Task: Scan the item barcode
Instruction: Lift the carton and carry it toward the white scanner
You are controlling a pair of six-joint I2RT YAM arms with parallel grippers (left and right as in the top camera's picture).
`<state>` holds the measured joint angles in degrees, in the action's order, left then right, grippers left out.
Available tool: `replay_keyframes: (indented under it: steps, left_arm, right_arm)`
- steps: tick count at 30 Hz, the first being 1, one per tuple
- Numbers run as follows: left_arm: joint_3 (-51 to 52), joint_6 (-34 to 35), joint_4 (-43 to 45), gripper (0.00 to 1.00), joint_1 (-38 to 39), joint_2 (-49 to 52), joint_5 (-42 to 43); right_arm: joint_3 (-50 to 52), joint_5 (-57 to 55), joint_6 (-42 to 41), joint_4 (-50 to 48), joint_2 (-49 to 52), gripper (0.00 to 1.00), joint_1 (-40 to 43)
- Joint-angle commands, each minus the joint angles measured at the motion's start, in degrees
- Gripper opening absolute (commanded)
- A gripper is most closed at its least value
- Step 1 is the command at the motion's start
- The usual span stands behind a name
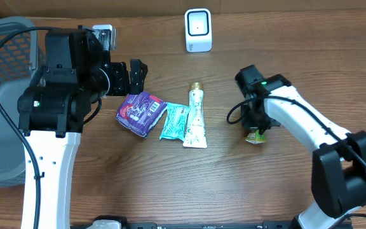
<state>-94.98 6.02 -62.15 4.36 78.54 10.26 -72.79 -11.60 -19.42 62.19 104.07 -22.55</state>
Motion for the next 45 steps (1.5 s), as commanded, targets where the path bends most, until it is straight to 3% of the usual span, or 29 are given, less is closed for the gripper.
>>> replay_keyframes:
  steps: [1, 2, 3, 4, 6, 8, 10, 14, 16, 18, 23, 26, 27, 31, 35, 39, 45]
  left_arm:
    - [-0.74, 0.81, 0.20, 1.00, -0.22, 0.20, -0.35]
    - [-0.74, 0.81, 0.20, 1.00, -0.22, 0.20, -0.35]
    - [-0.74, 0.81, 0.20, 0.99, -0.22, 0.20, -0.35]
    - [-0.74, 0.81, 0.20, 1.00, -0.22, 0.20, -0.35]
    - [-0.74, 0.81, 0.20, 0.99, -0.22, 0.20, -0.35]
    - [-0.74, 0.81, 0.20, 0.99, -0.22, 0.20, -0.35]
    - [-0.74, 0.81, 0.20, 0.99, -0.22, 0.20, -0.35]
    - [-0.74, 0.81, 0.20, 0.99, -0.22, 0.20, -0.35]
    - [-0.74, 0.81, 0.20, 0.99, -0.22, 0.20, -0.35]
    - [-0.74, 0.81, 0.20, 1.00, -0.22, 0.20, -0.35]
    - [-0.74, 0.81, 0.20, 1.00, -0.22, 0.20, -0.35]
    - [-0.74, 0.81, 0.20, 1.00, -0.22, 0.20, -0.35]
    - [-0.74, 0.81, 0.20, 1.00, -0.22, 0.20, -0.35]
    - [-0.74, 0.81, 0.20, 0.99, -0.22, 0.20, -0.35]
    - [-0.74, 0.81, 0.20, 0.99, -0.22, 0.20, -0.35]
    - [-0.74, 0.81, 0.20, 0.99, -0.22, 0.20, -0.35]
    - [-0.74, 0.81, 0.17, 1.00, -0.22, 0.20, -0.35]
  right_arm:
    - [-1.42, -3.34, -0.07, -1.03, 2.12, 0.14, -1.36]
    - [-1.42, -3.23, -0.07, -1.20, 2.69, 0.20, -1.55]
    - [-1.42, -2.49, -0.04, -1.42, 3.39, 0.31, -1.73]
    - [-1.42, -0.07, 0.24, -1.64, 4.04, 0.50, -1.75]
    - [-1.42, 3.54, 1.77, -2.21, 4.52, 0.76, -1.73]
    - [-1.42, 6.01, 1.90, -2.82, 4.57, 0.89, -1.73]
    - [-1.44, 9.07, 1.84, -3.58, 4.57, 0.97, -1.07]
    - [-1.44, 15.89, 1.64, -4.70, 4.57, 0.97, 2.34]
    - [-1.44, 19.71, 1.70, -5.11, 4.57, 0.90, 4.33]
    - [-1.44, 21.31, 1.70, -5.31, 4.57, 0.76, 5.31]
    - [-1.44, 21.33, 1.88, -5.01, 4.55, 0.31, 5.64]
    - [-1.57, 21.29, 1.90, -4.87, 4.55, 0.16, 5.64]
    - [-2.01, 21.29, 1.92, -4.63, 4.52, 0.07, 5.66]
    - [-6.14, 21.29, 4.13, -1.55, 4.13, 0.04, 5.64]
    - [-20.48, 22.36, 10.84, 7.54, 4.11, 0.04, 5.64]
    - [-37.51, 33.70, 22.84, 14.36, 4.11, 0.03, 6.21]
    - [-48.92, 48.39, 31.76, 11.82, 4.28, 0.03, 8.48]
